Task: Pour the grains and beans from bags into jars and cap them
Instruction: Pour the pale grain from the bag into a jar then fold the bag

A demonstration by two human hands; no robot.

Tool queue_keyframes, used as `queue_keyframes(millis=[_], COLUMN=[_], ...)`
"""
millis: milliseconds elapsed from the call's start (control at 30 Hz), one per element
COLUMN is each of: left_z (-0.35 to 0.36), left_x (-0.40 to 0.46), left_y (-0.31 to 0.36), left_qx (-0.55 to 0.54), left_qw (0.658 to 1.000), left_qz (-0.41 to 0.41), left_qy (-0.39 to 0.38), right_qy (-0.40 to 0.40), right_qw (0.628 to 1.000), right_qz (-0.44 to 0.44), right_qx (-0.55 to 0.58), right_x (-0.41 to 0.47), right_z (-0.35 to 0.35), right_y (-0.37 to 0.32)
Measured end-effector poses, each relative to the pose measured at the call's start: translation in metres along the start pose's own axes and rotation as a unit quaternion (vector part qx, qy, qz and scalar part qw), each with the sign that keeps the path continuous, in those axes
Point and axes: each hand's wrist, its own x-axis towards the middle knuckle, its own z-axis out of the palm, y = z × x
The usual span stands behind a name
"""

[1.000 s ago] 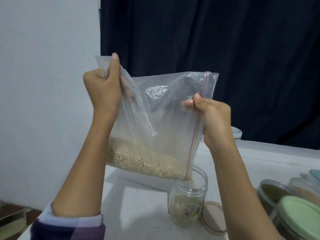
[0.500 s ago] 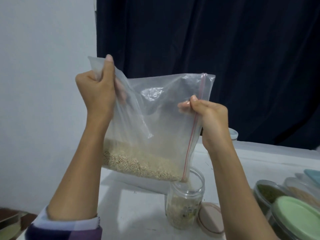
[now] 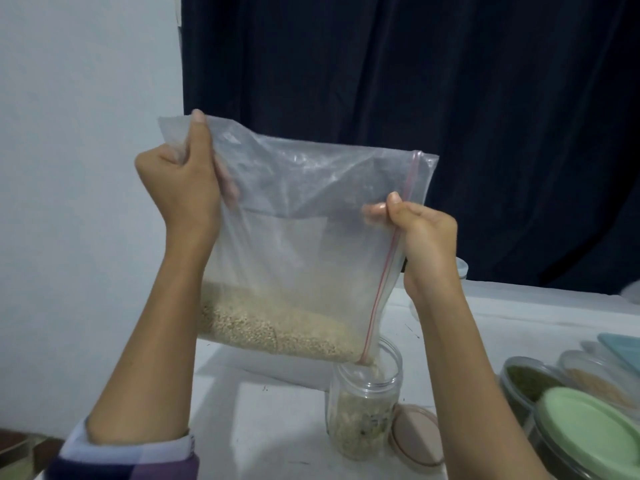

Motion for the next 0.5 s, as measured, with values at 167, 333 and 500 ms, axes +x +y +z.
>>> queue_keyframes(millis=[167,333,500], left_z=[-0.0021,-0.0035,-0.0047], left_x=[0.0000,-0.0026,-0.0024], left_y=[0.0004,-0.0004,-0.0033], left_qx=[-0.001,-0.006,0.002], left_qw=[1.000,0.999,1.000], left_qz=[0.000,-0.005,-0.006], left_qy=[-0.007,0.038,-0.006], right_qy=[0.001,-0.010,-0.013], right_qw=[1.000,1.000,1.000], right_qz=[0.000,-0.005,-0.002], right_qx=[0.000,0.005,0.002], right_x=[-0.0004,-0.0004,-0.0005], right_z=[0.0020,0.0034,0.0046], right_y=[0.0007,0.0009,0.0030])
